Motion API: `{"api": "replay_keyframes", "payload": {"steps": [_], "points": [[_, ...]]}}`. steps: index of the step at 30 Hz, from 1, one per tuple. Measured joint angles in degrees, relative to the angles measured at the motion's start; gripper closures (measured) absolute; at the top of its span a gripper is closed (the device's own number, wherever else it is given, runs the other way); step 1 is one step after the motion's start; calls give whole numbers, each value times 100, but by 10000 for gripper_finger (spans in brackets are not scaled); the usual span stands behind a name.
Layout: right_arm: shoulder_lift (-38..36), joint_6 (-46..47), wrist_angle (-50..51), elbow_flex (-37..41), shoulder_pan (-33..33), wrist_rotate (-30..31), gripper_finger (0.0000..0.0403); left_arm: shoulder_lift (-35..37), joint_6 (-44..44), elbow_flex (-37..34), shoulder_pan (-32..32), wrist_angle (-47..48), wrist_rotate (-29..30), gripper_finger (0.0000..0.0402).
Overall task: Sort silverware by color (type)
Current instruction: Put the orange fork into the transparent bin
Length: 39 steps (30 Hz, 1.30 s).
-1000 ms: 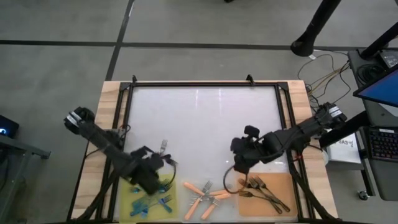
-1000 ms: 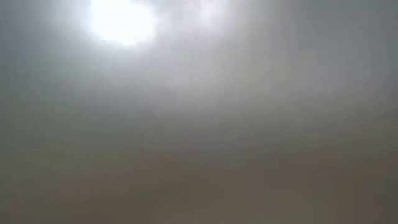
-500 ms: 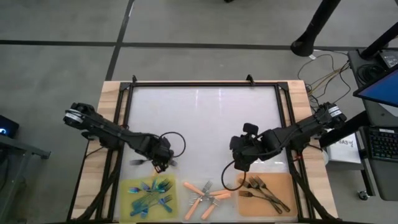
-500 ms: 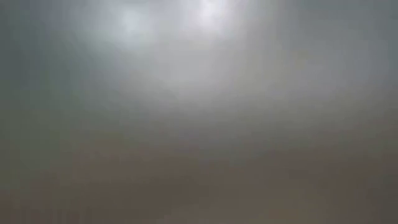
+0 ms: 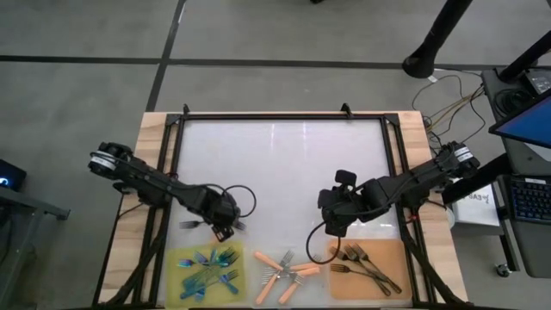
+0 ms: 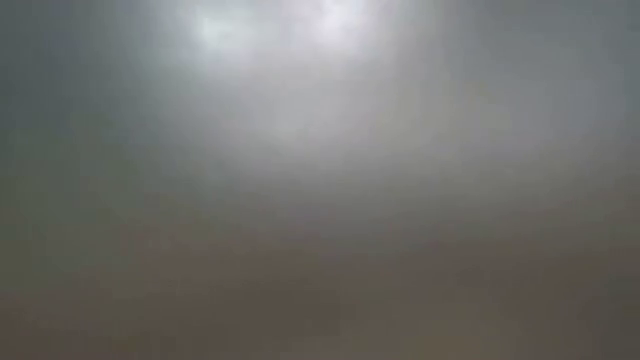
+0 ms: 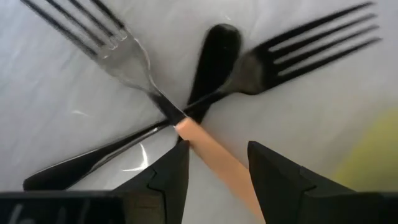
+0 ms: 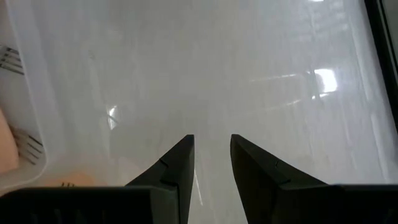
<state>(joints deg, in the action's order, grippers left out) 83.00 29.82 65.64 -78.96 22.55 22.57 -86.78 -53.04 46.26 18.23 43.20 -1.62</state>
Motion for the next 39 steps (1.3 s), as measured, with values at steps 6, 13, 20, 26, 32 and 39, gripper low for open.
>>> {"api": "replay_keyframes", "payload": {"steps": [6,13,20,26,32,39], "points": [[0,-50,-6,0,0,0,307,16,-170,-313,-177,-370,-98,257],[0,-145,-12,0,0,4,307,2,-78,-432,-375,-458,-121,264],[0,-157,1,0,2,11,307,0,-112,-415,-379,-381,-125,358],[1,-157,10,0,2,9,307,3,-101,-257,-371,-403,-462,373],[2,-216,10,0,2,7,307,26,415,444,-373,125,-105,377],[2,-240,10,0,2,8,307,26,813,1536,-359,529,558,380]]}}
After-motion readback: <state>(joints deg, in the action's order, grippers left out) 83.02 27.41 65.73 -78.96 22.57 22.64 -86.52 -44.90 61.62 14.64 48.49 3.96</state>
